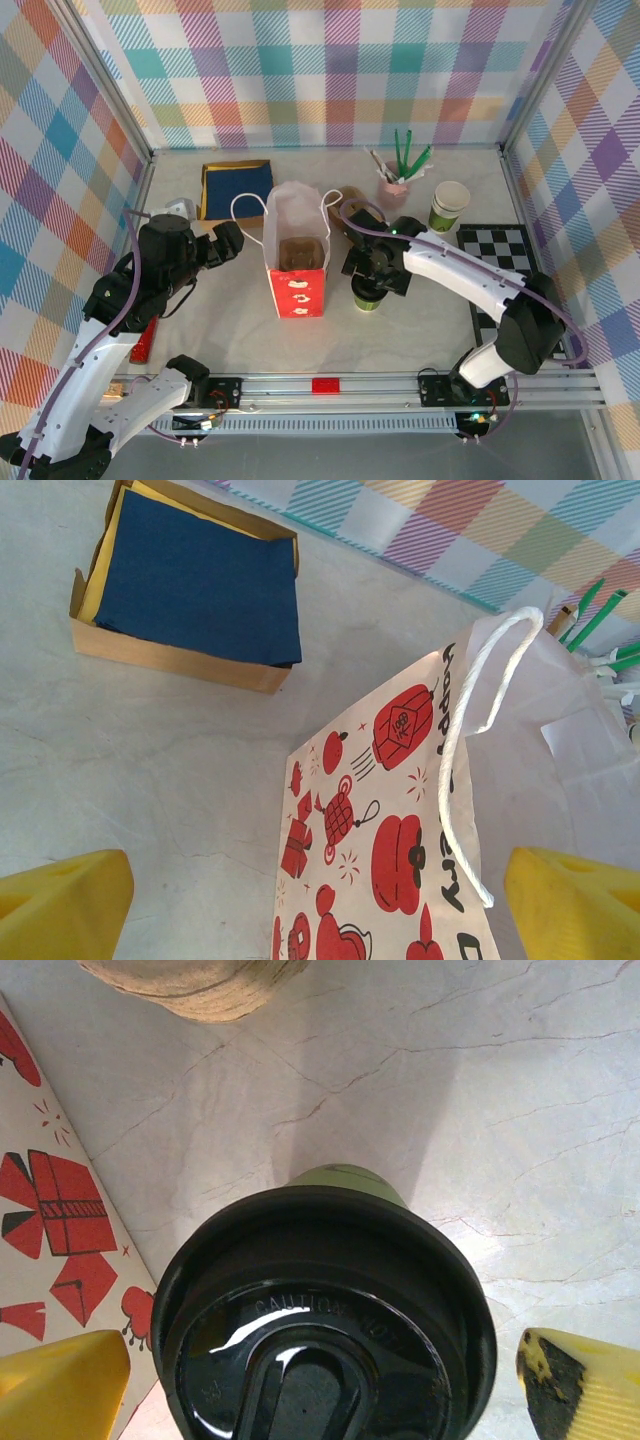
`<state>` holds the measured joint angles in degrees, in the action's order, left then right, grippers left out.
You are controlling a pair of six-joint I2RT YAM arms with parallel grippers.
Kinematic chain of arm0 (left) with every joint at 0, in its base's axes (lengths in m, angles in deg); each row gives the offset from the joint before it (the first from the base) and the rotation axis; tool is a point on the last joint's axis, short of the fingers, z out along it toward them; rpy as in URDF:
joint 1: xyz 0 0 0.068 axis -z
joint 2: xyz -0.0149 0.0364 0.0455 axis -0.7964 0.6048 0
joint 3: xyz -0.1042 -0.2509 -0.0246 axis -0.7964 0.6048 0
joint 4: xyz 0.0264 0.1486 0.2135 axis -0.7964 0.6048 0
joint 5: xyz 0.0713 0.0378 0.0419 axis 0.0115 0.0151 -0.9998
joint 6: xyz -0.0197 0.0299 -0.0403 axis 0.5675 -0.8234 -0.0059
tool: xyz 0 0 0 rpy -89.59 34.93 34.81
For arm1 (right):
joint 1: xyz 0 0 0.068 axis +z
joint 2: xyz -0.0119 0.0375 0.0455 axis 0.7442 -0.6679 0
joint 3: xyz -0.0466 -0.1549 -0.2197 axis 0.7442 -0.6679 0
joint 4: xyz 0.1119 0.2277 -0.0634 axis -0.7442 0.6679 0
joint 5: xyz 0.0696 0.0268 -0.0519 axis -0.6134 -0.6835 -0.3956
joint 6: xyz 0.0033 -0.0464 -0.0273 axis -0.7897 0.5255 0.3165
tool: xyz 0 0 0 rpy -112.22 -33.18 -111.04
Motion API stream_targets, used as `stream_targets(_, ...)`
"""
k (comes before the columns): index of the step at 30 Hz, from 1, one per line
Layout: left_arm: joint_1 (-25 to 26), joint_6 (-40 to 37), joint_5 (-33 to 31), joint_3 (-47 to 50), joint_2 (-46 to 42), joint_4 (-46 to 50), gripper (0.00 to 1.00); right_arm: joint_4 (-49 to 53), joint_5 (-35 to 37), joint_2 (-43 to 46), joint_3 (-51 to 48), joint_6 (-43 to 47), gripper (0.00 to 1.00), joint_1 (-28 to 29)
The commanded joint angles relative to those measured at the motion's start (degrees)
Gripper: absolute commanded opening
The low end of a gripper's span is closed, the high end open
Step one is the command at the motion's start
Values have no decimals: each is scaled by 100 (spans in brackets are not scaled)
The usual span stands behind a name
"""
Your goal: Pack the takeout coffee
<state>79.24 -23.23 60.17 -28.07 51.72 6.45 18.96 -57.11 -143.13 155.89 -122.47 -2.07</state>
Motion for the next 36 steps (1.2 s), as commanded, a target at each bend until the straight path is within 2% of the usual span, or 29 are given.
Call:
stream_targets(1, -60, -1, -11, -16, -46, -22, 95, -99, -78, -61, 4, -21, 99, 47)
stream_targets(30, -62, -13, 0, 96, 63, -170, 95, -566, -233, -557, -511, -154, 100, 39)
stream_targets(36, -62, -29, -48, 95, 30, -145, 94, -652, -217, -622, -669, -234, 95, 39)
